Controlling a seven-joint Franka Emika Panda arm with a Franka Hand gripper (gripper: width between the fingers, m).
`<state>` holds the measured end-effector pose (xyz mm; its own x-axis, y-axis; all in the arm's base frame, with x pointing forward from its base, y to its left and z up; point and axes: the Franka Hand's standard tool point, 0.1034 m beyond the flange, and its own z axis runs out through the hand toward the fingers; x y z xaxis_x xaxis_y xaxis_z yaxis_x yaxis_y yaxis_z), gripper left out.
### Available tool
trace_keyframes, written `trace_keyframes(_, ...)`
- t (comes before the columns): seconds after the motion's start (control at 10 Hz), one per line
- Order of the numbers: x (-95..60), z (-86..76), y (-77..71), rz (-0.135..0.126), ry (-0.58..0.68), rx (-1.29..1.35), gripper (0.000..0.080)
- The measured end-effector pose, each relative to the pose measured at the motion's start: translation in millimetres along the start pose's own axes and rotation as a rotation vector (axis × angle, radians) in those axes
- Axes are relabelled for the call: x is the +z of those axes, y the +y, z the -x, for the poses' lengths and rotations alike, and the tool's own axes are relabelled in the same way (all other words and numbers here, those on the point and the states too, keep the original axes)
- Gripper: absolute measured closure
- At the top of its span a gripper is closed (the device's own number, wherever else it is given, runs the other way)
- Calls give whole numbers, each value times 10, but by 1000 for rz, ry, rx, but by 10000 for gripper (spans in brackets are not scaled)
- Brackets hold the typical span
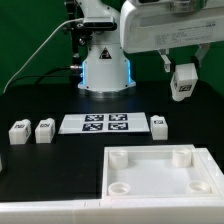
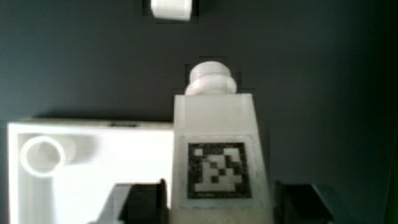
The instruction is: Assemble one leg
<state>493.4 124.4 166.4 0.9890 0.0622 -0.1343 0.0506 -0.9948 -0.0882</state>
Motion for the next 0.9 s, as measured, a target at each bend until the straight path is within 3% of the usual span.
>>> trace_keyframes(0.3,-14,-75,32,4,282,-16,509)
trace_keyframes(0.4,-132,-303,99,27,399,-54,509)
trace_keyframes(0.5,-174,-482,140,32,493,-79,509)
trace_keyframes(0.7,-180,-814,203,42,517,-100,509)
trace_keyframes(0.9,-190,-863,192,39,522,-104,509)
